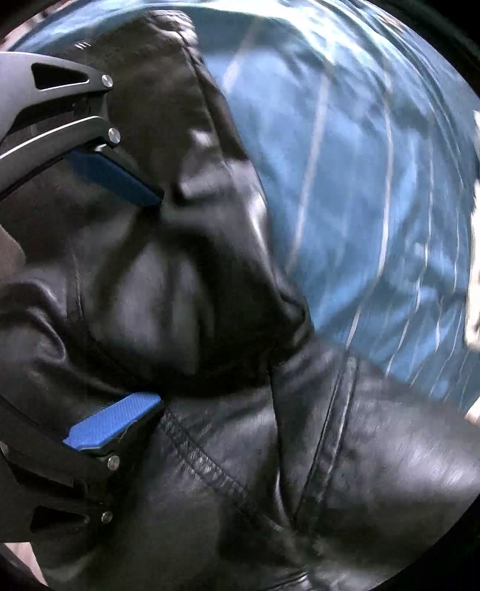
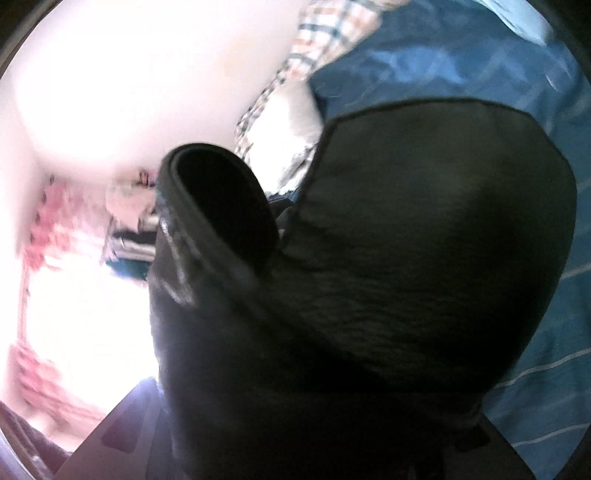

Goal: Fold large clothes

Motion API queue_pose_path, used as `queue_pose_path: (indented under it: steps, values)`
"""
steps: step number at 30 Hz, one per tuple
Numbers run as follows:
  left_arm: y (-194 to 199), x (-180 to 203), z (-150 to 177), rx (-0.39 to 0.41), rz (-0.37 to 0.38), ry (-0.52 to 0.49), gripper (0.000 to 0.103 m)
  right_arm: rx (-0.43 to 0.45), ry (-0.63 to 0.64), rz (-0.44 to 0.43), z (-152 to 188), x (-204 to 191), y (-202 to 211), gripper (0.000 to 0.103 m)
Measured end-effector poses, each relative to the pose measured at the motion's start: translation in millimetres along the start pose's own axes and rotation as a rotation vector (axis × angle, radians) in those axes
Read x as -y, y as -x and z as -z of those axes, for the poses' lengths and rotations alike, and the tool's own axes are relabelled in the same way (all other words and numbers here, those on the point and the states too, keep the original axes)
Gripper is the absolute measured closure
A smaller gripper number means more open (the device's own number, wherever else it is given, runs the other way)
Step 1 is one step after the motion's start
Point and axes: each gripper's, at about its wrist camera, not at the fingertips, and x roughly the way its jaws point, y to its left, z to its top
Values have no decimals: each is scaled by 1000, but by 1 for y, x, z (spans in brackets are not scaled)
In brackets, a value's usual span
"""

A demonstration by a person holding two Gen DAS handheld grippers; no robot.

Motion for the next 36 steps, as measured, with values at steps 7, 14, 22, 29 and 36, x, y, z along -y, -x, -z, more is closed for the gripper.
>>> queue_pose_path:
  steps: [7,14,22,29,36]
  values:
    - [112,-139,80,136,1,342,0,-96,219,48,60,-103,-48,76]
    - [187,-264,191,187,-166,548,0,-341,325,67,186,-164,-177,76]
    - [214,-306,226,232,-190,679,0,-590,370,325,279,-193,-263,40]
    - [257,-297,209,323,-177,687,0,-673,292,195,234,-237,-209,14]
    - [229,-255,171,315,-184,607,0,-550,179,305,154,-154,-198,42]
